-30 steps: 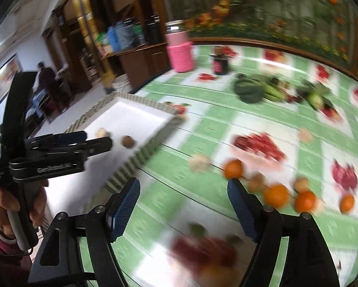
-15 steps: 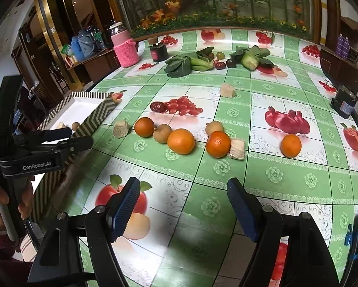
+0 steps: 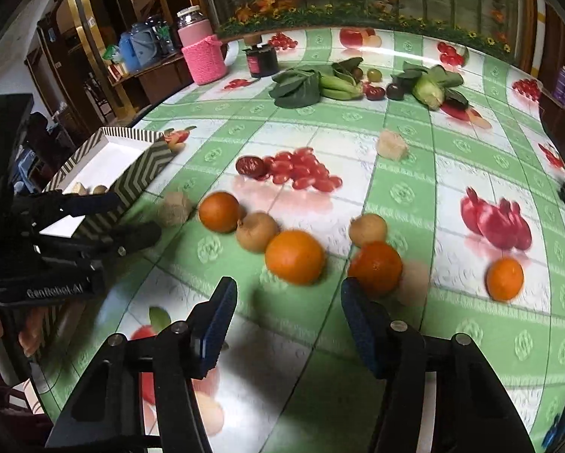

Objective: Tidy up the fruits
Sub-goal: 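Grasp the beige block with left tool while right tool grasps an orange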

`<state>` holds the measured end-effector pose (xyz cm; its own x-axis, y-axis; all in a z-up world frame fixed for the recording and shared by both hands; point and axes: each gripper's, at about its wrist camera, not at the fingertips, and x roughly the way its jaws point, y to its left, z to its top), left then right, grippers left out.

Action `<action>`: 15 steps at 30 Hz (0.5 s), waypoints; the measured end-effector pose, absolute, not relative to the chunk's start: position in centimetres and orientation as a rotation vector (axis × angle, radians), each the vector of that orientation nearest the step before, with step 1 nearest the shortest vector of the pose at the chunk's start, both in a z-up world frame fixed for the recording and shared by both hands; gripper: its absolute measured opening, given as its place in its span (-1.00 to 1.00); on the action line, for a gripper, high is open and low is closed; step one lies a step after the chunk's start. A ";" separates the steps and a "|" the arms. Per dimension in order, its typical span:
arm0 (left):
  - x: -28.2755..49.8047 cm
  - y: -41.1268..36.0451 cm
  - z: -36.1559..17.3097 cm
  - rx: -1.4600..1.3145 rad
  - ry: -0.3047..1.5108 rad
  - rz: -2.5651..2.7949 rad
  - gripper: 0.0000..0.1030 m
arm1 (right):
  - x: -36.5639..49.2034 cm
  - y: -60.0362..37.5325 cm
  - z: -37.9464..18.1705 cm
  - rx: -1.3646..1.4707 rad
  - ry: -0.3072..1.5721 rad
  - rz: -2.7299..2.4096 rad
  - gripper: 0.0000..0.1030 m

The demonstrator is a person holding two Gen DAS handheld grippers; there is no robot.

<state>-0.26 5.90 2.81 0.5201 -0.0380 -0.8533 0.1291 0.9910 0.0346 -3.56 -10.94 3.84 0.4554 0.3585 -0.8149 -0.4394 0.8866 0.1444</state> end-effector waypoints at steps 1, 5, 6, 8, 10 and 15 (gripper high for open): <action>-0.1 5.7 2.7 0.106 1.022 -0.103 0.48 | -3.3 -10.7 3.9 -0.098 0.980 0.493 0.13; 0.6 5.2 2.1 0.121 1.037 -0.111 0.48 | -2.4 -9.9 3.1 -0.146 1.004 0.490 -0.24; 0.7 5.0 2.0 0.127 1.037 -0.115 0.47 | -2.3 -9.9 2.8 -0.149 1.005 0.492 -0.32; 0.9 4.9 1.9 0.133 1.034 -0.120 0.29 | -2.3 -10.0 2.8 -0.139 0.997 0.494 -0.33; 1.2 5.0 1.7 0.123 1.048 -0.131 -0.31 | -2.4 -10.2 2.9 -0.123 0.988 0.503 -0.33; 1.1 5.0 1.8 0.116 1.036 -0.139 -0.61 | -2.9 -10.9 3.2 -0.097 0.974 0.508 -0.34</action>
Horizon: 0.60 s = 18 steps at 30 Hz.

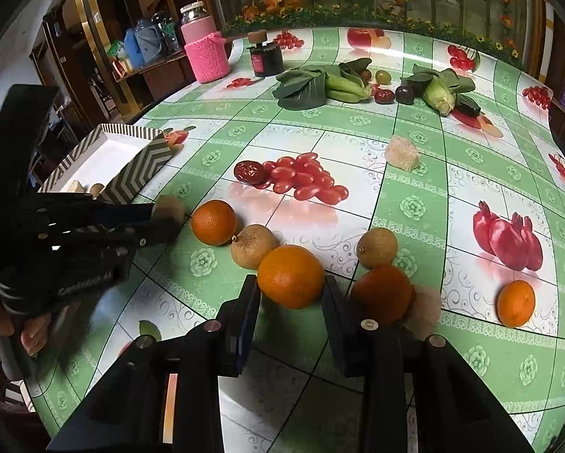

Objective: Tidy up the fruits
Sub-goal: 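Grasp the beige block with left tool while right tool grasps an orange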

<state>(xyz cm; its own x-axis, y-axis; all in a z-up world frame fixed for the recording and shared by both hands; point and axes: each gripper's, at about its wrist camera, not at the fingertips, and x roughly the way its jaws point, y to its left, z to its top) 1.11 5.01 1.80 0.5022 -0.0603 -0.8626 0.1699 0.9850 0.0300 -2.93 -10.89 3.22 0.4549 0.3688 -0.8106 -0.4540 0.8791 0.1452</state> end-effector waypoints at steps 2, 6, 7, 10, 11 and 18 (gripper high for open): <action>0.9 5.2 2.0 0.106 1.032 -0.144 -0.61 | -3.2 -11.3 3.5 -0.077 0.969 0.511 -0.34; 0.1 5.6 2.8 0.078 1.010 -0.155 -0.62 | -4.1 -11.6 4.0 -0.054 0.957 0.517 -0.34; -0.1 5.7 3.0 0.069 1.006 -0.158 -0.62 | -4.3 -11.6 4.1 -0.052 0.956 0.518 -0.34; -0.7 6.1 3.4 0.046 1.002 -0.166 -0.62 | -5.0 -11.6 4.3 -0.044 0.953 0.521 -0.34; -1.1 6.3 3.6 0.041 0.999 -0.169 -0.62 | -5.2 -11.6 4.4 -0.040 0.951 0.523 -0.34; -3.1 7.3 4.9 0.030 0.972 -0.155 -0.62 | -6.6 -10.9 5.4 -0.035 0.933 0.537 -0.34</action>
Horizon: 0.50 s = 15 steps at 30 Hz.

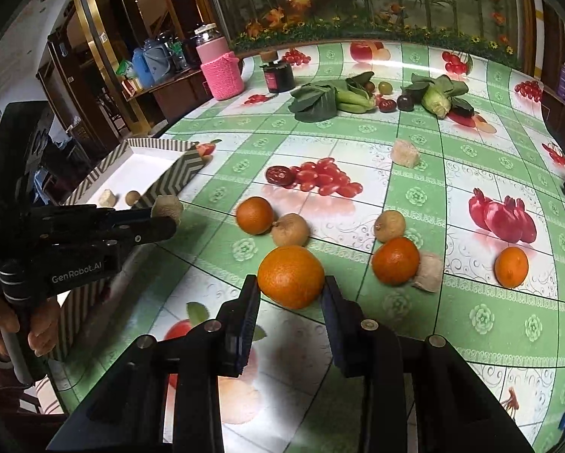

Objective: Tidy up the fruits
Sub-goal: 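Grasp the beige block with left tool while right tool grasps an orange, then lower block and orange into the white tray and open both tools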

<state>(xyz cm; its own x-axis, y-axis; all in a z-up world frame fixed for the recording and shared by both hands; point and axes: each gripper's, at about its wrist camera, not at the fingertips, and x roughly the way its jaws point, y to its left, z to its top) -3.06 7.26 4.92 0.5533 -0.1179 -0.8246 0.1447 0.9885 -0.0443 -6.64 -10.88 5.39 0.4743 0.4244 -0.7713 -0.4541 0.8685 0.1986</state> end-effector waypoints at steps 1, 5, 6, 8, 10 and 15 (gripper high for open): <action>-3.3 7.4 5.1 0.032 0.966 -0.150 -0.62 | -6.8 -10.6 5.5 -0.039 0.931 0.540 -0.34; -4.4 8.3 5.9 0.035 0.944 -0.125 -0.62 | -7.5 -9.6 6.2 -0.046 0.919 0.561 -0.34; -4.6 8.6 6.1 0.036 0.938 -0.115 -0.62 | -7.7 -9.2 6.4 -0.049 0.915 0.567 -0.34; -5.0 9.3 6.3 0.039 0.927 -0.094 -0.62 | -8.0 -8.5 6.7 -0.054 0.908 0.582 -0.34; -5.4 10.1 6.5 0.040 0.918 -0.071 -0.62 | -8.2 -7.6 7.1 -0.060 0.901 0.600 -0.34; -6.4 12.3 6.8 0.033 0.905 -0.022 -0.62 | -9.0 -4.9 8.0 -0.087 0.884 0.647 -0.35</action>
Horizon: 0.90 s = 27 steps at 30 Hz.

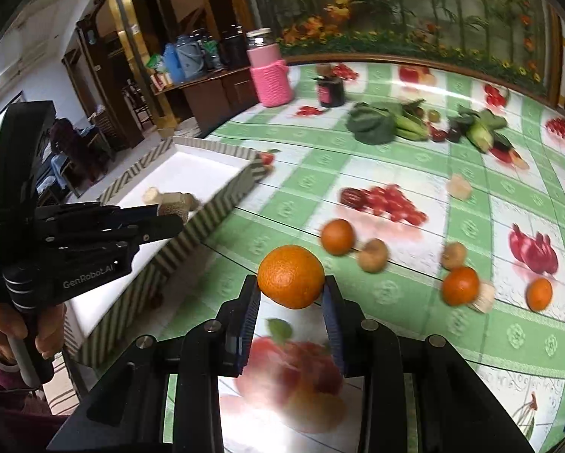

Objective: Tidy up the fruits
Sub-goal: 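Lower block and orange into the white tray and open both tools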

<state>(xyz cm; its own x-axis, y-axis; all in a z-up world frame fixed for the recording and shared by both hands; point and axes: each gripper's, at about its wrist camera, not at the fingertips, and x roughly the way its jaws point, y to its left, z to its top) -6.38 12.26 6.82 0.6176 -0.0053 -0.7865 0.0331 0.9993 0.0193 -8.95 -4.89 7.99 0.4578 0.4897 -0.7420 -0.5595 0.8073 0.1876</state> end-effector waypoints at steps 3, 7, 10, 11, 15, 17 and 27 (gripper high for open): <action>-6.8 13.5 7.0 0.025 0.899 -0.001 -0.61 | -9.2 -3.3 8.5 -0.101 0.873 0.671 -0.35; -7.3 15.2 7.2 0.013 0.893 0.027 -0.61 | -9.5 -1.4 8.8 -0.122 0.864 0.699 -0.35; -7.6 16.4 7.2 0.001 0.890 0.048 -0.61 | -9.7 0.1 9.0 -0.137 0.862 0.721 -0.35; -7.6 16.6 7.2 -0.001 0.889 0.052 -0.61 | -9.8 0.6 9.1 -0.143 0.862 0.728 -0.35; -7.9 18.2 7.2 -0.021 0.882 0.084 -0.61 | -10.0 2.4 9.2 -0.165 0.860 0.756 -0.35; -8.0 19.0 7.2 -0.032 0.882 0.100 -0.61 | -10.1 3.3 9.2 -0.174 0.861 0.770 -0.35; -8.0 22.2 6.2 -0.064 0.907 0.149 -0.61 | -9.8 7.1 8.4 -0.217 0.878 0.822 -0.35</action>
<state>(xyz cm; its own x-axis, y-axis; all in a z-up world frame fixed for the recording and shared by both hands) -7.98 22.23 6.17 0.6067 0.1017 -0.7884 -0.1560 0.9877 0.0073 -9.84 7.07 8.41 0.3624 0.5481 -0.7538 -0.7159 0.6816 0.1514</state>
